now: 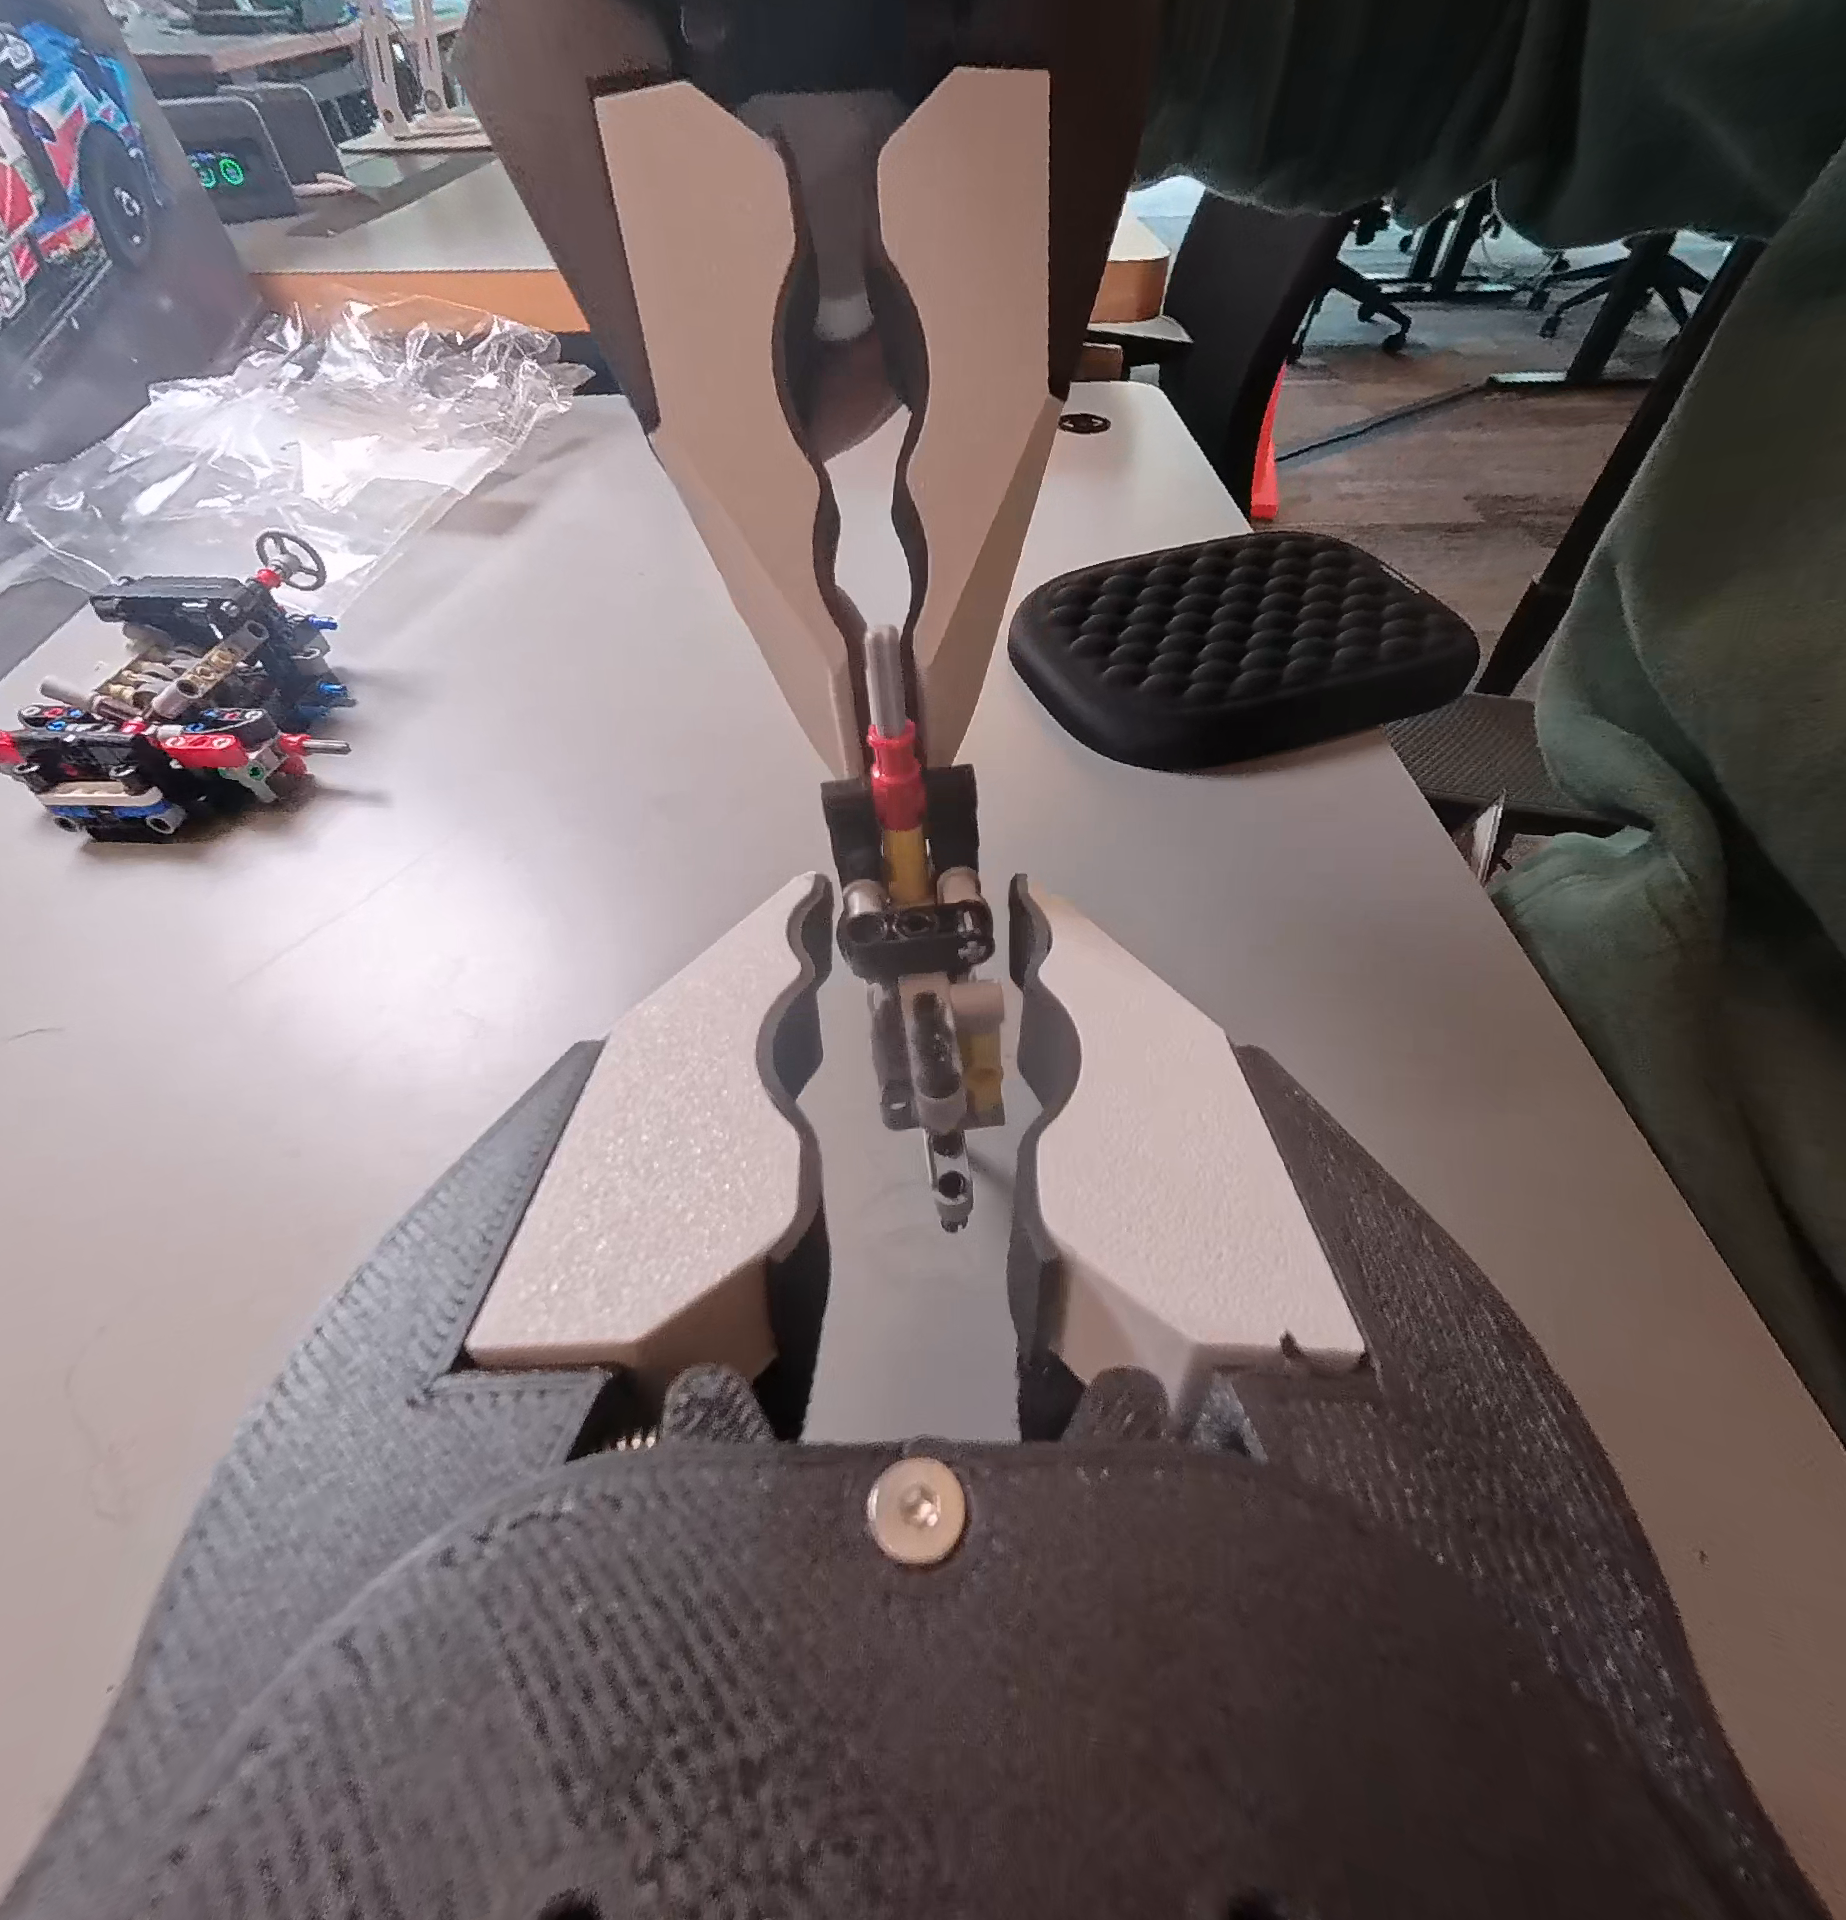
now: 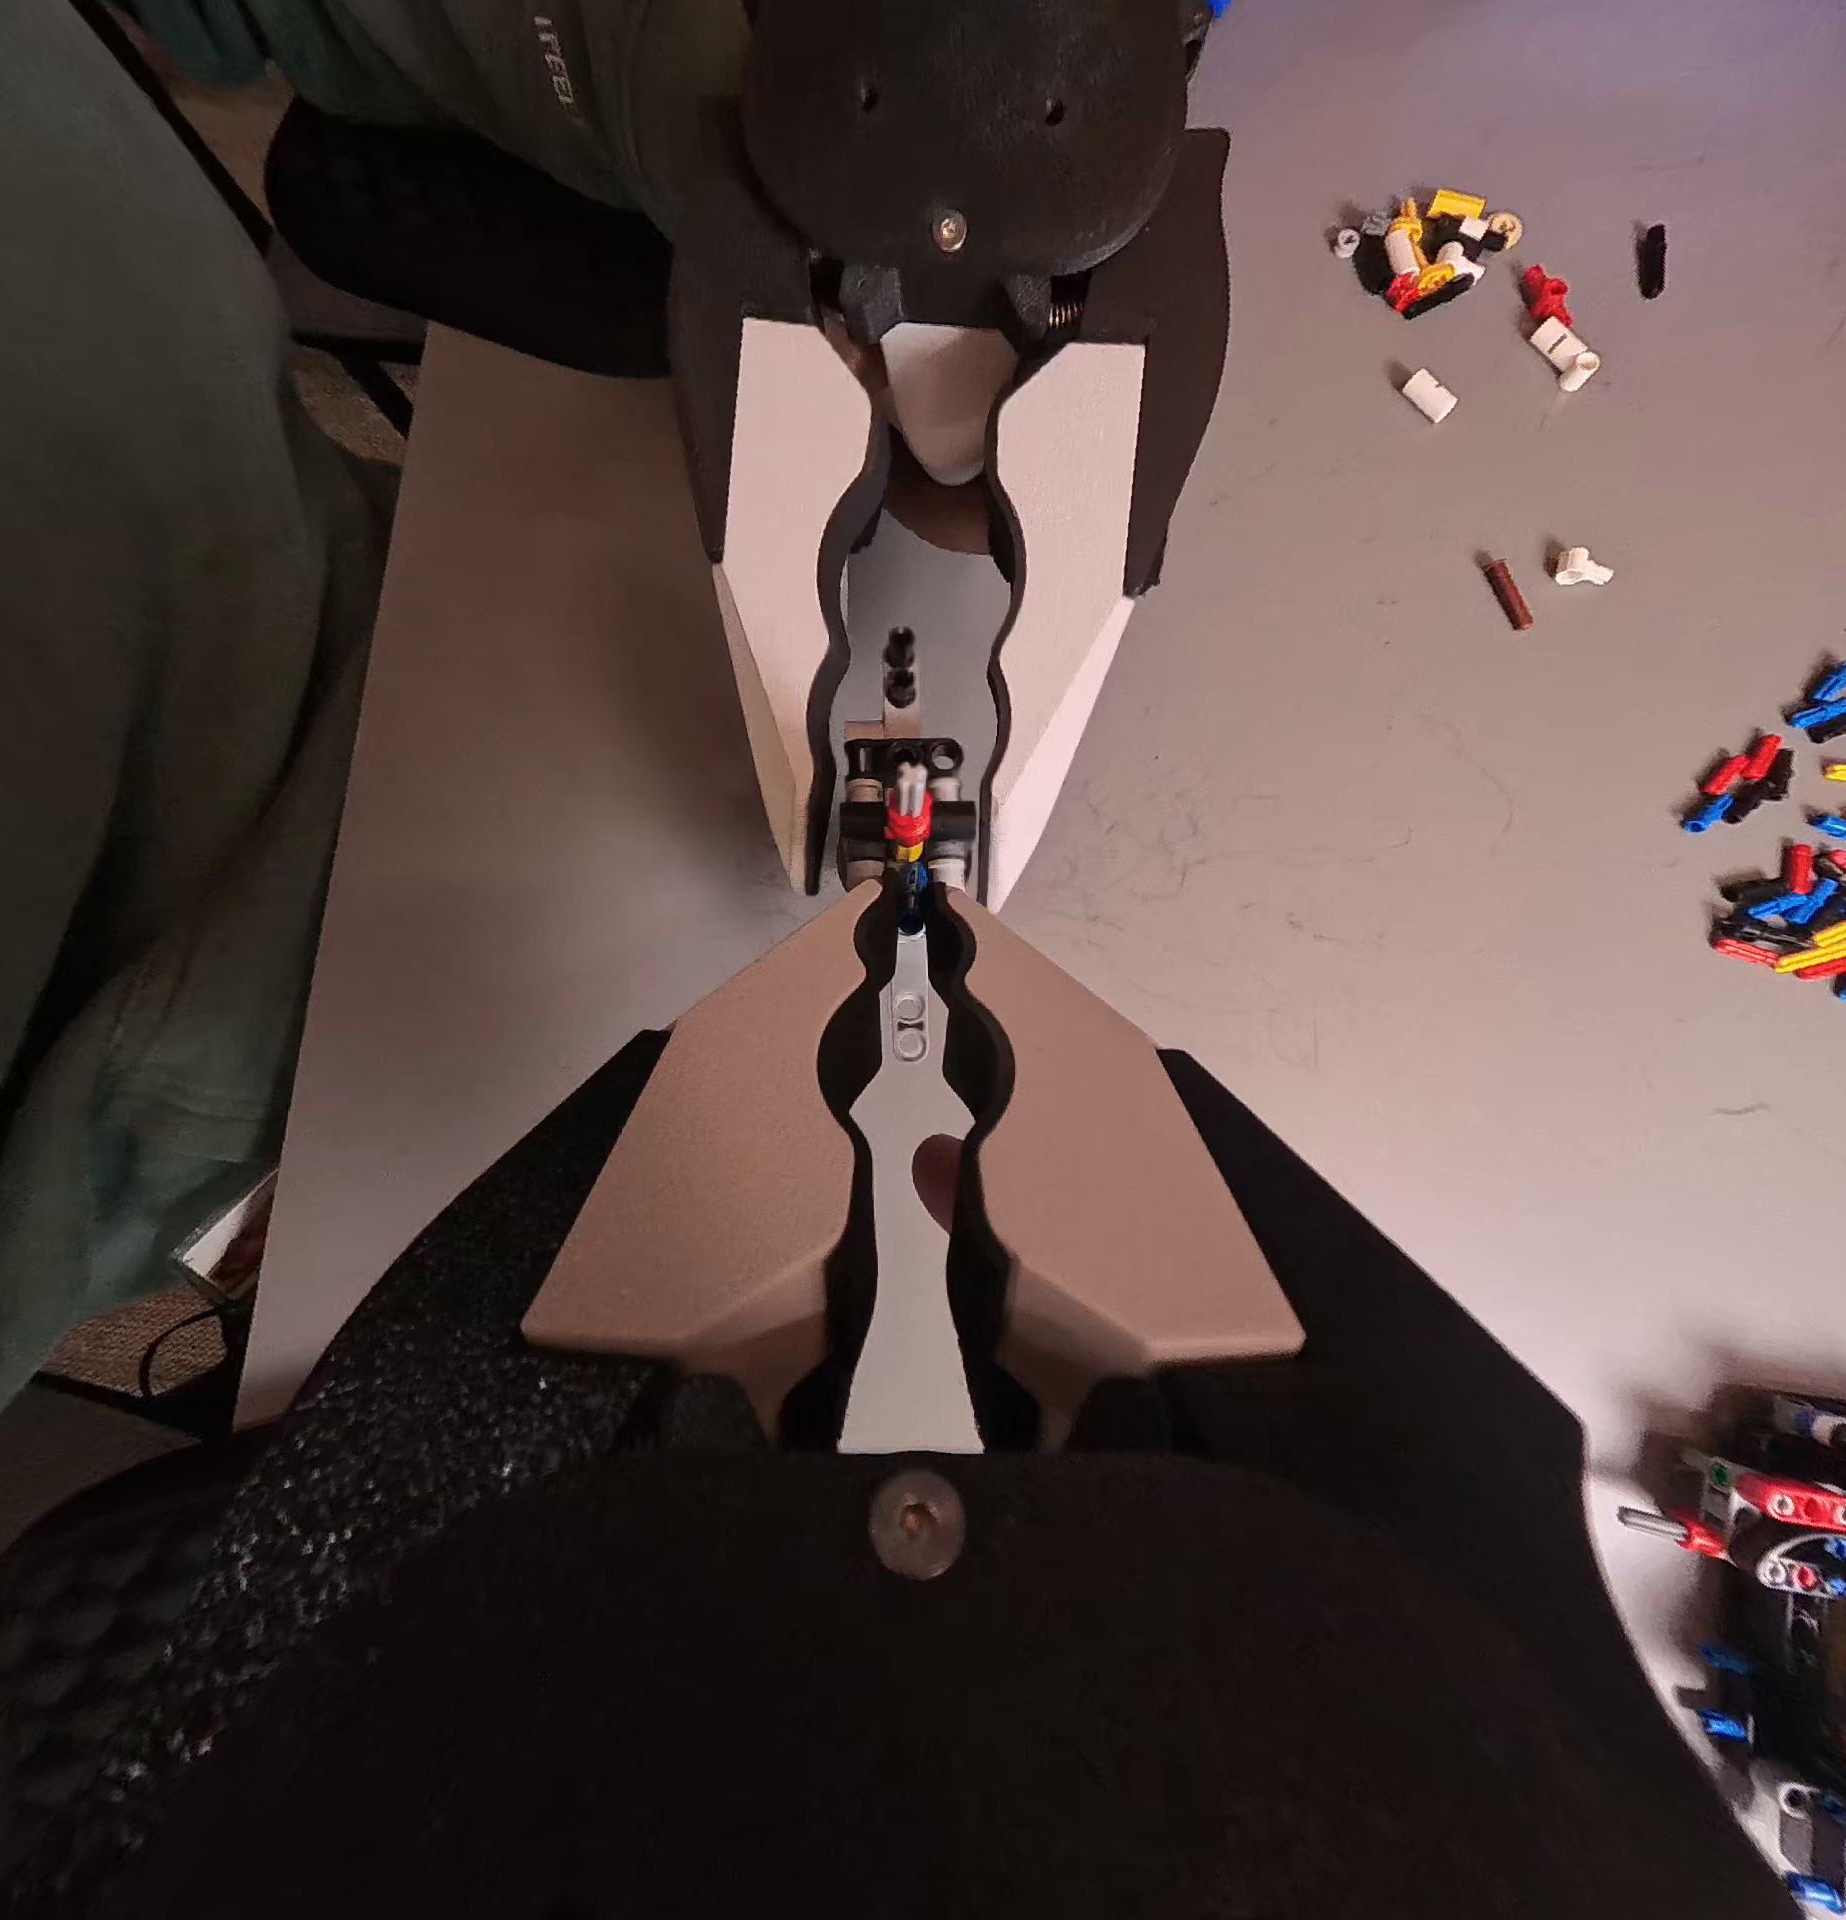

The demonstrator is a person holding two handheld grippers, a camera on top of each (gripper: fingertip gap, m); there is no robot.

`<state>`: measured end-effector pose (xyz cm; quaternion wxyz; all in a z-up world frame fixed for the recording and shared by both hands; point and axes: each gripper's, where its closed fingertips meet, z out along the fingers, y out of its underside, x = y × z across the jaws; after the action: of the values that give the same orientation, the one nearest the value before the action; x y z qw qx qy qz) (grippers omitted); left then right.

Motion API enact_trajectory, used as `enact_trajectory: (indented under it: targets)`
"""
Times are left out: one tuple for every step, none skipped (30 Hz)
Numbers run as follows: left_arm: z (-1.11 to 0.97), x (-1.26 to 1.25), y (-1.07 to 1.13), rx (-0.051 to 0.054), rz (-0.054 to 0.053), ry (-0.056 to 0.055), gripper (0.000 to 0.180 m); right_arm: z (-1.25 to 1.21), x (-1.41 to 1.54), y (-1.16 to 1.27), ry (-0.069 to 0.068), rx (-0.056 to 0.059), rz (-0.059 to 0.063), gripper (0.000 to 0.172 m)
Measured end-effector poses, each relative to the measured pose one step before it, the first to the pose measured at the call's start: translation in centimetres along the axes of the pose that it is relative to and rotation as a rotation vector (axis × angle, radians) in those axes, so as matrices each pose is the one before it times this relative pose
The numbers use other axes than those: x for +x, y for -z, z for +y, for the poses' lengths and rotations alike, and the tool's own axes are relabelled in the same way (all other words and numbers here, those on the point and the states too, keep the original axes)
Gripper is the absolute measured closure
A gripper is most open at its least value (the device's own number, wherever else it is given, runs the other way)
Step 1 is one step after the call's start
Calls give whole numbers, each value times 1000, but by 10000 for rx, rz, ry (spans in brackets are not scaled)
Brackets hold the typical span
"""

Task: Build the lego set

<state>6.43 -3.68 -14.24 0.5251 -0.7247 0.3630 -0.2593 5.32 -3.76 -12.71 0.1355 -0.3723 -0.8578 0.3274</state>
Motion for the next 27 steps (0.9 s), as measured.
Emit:
enact_trajectory:
  targets:
    - [36, -41, -172, -27, -101, -35, 147, -29, -24, -27, 14, -1, 17, 169]
    - [71, 7, -169, -30, -82, -70, 149, -55, -27, -29, -9, 13, 16, 169]
    - [16, 72, -144, 5, -34, -42, 152, -8, -8, -16, -13, -17, 12, 169]
    - [-21, 33, -73, 12, -33, -30, 153, 29, -16, 28, 1, -45, -1, 169]
    - [-3, -11, -32, -36, -26, -41, 153, 20, 12, 73, 34, -45, 37, 169]
    - [0, -56, 0, -46, -32, -34, 153, -66, 47, 246, 91, -57, 64, 169]
    - [1, -82, 17, -14, -47, -23, 154, -212, 136, 489, 128, -61, 84, 169]
    - [-2, -92, 0, 13, -32, 21, 154, -302, 202, 671, 159, -73, 97, 169]
    - [-1, -58, -10, 20, 4, 69, 154, -152, 234, 629, 234, -229, 116, 169]
    - [-9, -29, -37, 18, 18, 67, 154, 108, 287, 469, 396, -417, 202, 169]
    - [-17, -8, -54, 19, 18, 37, 154, 2, -70, 225, 323, -315, -9, 169]
    - [-21, 11, -70, 16, 13, 18, 154, -129, -307, -42, 91, -210, -184, 169]
    - [-19, 14, -52, 11, 3, 0, 154, 103, -309, -307, 131, -313, -153, 169]
    - [-16, 24, -62, 4, 6, -10, 154, 345, -249, -463, 237, -418, -85, 169]
    - [0, 15, -38, -2, -5, -13, 154, 270, -231, -474, 162, -328, -90, 169]
    - [-10, -4, -30, -1, -21, -19, 154, 118, -187, -375, 63, -196, -111, 169]
    - [10, -6, -11, -4, -17, -24, 154, -15, -27, -180, 43, -91, -46, 169]
    - [21, -10, 5, 1, -11, -16, 154, -57, 88, 4, 24, -76, -3, 169]
    - [-3, -16, 8, 14, -9, 1, 154, 44, 111, 3, 44, -127, 18, 169]
    - [-1, -3, 1, 19, 1, 0, 154, 15, 13, -63, 34, -86, -23, 169]
    - [-7, 3, -2, 24, 7, -4, 154, -33, -57, -66, -16, -64, -70, 168]
    - [-14, -3, -17, 25, -3, -10, 154, -69, 21, 17, 1, -42, -11, 169]
    - [-6, -4, -7, 21, 2, -13, 154, 36, 1, -6, 4, -105, -19, 169]
    - [1, -24, 14, 22, 0, -12, 154, 21, 18, -4, -3, -69, 1, 169]
    - [-10, -15, 7, 38, 9, -8, 154, 39, -17, 0, -12, -57, -31, 169]
    - [-9, 8, 7, 46, 28, 17, 155, 57, -9, -6, -35, -51, -26, 169]
    - [-4, -7, 7, 33, 15, 24, 155, 45, 3, 9, -24, -27, -5, 169]
